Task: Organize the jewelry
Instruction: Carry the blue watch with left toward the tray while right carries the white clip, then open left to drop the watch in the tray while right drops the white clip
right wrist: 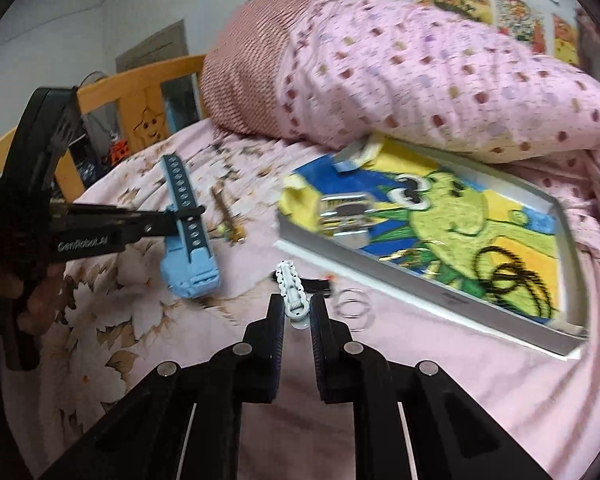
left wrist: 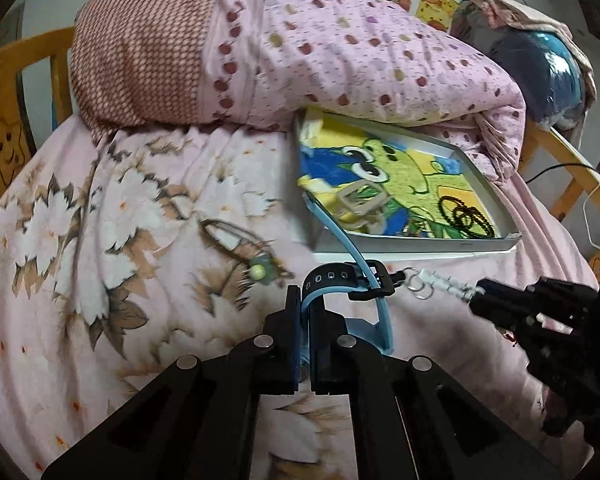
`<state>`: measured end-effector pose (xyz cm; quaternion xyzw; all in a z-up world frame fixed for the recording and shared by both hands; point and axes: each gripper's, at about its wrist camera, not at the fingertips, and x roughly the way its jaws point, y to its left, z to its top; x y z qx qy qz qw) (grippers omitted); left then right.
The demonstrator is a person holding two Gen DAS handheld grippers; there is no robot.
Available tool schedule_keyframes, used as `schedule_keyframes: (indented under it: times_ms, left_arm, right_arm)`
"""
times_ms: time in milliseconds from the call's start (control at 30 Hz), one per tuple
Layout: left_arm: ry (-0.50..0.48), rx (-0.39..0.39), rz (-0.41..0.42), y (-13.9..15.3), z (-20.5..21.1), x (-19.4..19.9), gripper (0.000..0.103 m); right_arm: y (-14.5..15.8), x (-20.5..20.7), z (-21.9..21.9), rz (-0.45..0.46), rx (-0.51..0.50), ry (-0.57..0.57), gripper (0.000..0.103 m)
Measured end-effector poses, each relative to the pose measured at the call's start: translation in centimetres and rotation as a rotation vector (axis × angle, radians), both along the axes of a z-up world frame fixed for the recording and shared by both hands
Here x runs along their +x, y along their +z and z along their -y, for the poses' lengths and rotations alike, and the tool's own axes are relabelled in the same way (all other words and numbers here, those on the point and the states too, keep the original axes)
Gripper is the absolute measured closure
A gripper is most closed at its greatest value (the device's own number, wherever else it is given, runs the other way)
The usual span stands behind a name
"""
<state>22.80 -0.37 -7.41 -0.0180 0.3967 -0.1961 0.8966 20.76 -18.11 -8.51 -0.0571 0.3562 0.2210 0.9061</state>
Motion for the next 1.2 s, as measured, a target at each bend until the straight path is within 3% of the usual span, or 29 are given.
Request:
schedule_keyframes:
  times_ms: [433,667,1000,1133,1200]
  left_arm:
    - [-0.022,-0.034,0.017,2.5,8.7,4.7,0.102]
    - [-0.031,0.009,-0.051,0.2,13.2,8.9,0.102]
    - [-0.037,0.062,-0.095,-1.5,14.5,10.5,0.101]
    - [-0.035,0.060,-0.113,-1.3,14.5,10.5,0.093]
    - [-0.029,0.062,-0.104,-0.9,14.3,10.3,0.082]
  right_arm:
    - [2.3,2.6,9.5,0.062,0.063,-0.242,0.090]
    - [0.8,6.0,13.5,-0.005,0.064,-0.313,0.090]
    - [-1.7,6.8,15.7,-0.078,0.102,-0.368,0.090]
    - [-1.6,6.8,15.5,-0.082,0.102,-0.372,0.090]
    - [-1.5,6.6,15.5,-0.085,0.098,-0.374,0.088]
